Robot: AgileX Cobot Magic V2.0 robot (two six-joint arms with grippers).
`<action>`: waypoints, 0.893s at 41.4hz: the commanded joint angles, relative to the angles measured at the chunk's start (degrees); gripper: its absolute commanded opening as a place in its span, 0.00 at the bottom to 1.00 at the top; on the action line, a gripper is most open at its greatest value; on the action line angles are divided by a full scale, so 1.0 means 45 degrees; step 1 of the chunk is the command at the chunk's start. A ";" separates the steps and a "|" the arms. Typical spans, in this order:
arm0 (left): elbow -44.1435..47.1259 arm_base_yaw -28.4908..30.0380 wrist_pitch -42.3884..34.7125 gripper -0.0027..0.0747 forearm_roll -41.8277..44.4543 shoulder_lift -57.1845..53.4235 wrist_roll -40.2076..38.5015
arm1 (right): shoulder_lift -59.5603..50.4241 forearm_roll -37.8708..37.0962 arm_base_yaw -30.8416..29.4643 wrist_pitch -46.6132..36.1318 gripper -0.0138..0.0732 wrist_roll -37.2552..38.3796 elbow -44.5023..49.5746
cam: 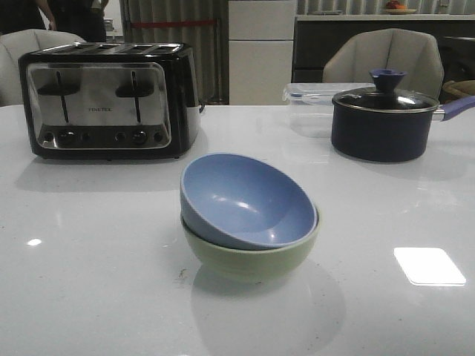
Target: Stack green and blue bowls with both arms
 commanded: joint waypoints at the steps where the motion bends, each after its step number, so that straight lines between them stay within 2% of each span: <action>1: 0.0440 0.0106 -0.2354 0.15 -0.0270 -0.0302 -0.0124 | 0.0005 0.0102 0.0007 -0.0813 0.22 -0.0172 -0.0348; 6: 0.1298 0.0106 -0.4012 0.15 -0.0270 -0.0330 -0.0124 | 0.0005 0.0102 0.0007 -0.0813 0.22 -0.0172 -0.0348; 37: 0.1246 0.0106 -0.3851 0.15 -0.0270 -0.0304 -0.0124 | 0.0005 0.0102 0.0007 -0.0813 0.22 -0.0172 -0.0348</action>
